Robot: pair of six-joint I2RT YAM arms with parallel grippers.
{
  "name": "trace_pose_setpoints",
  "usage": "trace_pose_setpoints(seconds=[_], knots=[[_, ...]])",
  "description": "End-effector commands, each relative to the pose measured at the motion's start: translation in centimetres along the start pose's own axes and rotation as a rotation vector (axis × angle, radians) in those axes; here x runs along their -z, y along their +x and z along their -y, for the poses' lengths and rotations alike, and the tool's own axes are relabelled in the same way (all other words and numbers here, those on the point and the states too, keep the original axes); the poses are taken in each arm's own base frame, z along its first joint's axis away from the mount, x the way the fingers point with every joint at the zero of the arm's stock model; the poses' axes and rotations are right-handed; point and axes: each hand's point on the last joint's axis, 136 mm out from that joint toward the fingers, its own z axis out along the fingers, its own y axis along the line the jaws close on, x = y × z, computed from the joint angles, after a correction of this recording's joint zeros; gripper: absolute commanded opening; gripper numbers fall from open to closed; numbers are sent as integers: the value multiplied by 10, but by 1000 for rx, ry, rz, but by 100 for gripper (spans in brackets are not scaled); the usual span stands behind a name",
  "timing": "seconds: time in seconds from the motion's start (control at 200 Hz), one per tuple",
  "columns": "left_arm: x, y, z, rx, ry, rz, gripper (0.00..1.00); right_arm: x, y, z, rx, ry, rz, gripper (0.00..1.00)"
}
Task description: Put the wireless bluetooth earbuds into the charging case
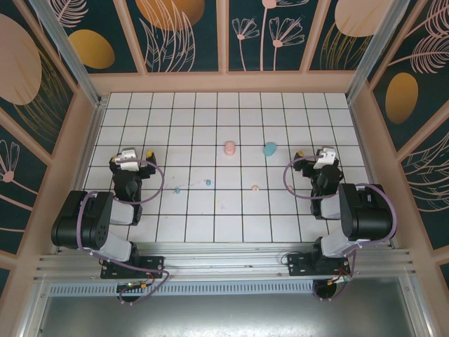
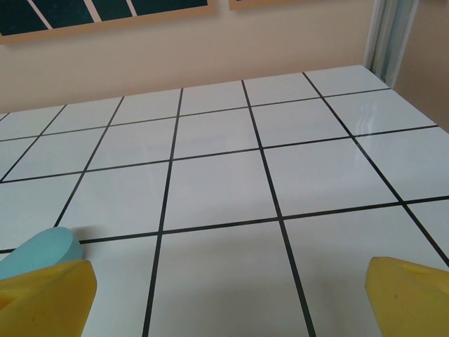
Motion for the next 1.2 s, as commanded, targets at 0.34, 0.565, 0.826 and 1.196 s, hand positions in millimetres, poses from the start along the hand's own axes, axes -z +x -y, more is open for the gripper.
trace_pose_setpoints(seconds=[0.34, 0.565, 0.826, 1.196], knots=[[-39, -57, 19, 83, 56, -122, 94, -44, -34, -32, -129, -15, -307, 91], [-65, -52, 64, 255, 199, -318, 85, -72, -16, -125, -70, 29, -493, 88], [-45, -27, 100, 262, 278, -421, 86, -90, 36, -275, -67, -59, -735, 88], [-17, -4, 102, 280, 314, -462, 89, -97, 64, -303, -68, -36, -864, 82]])
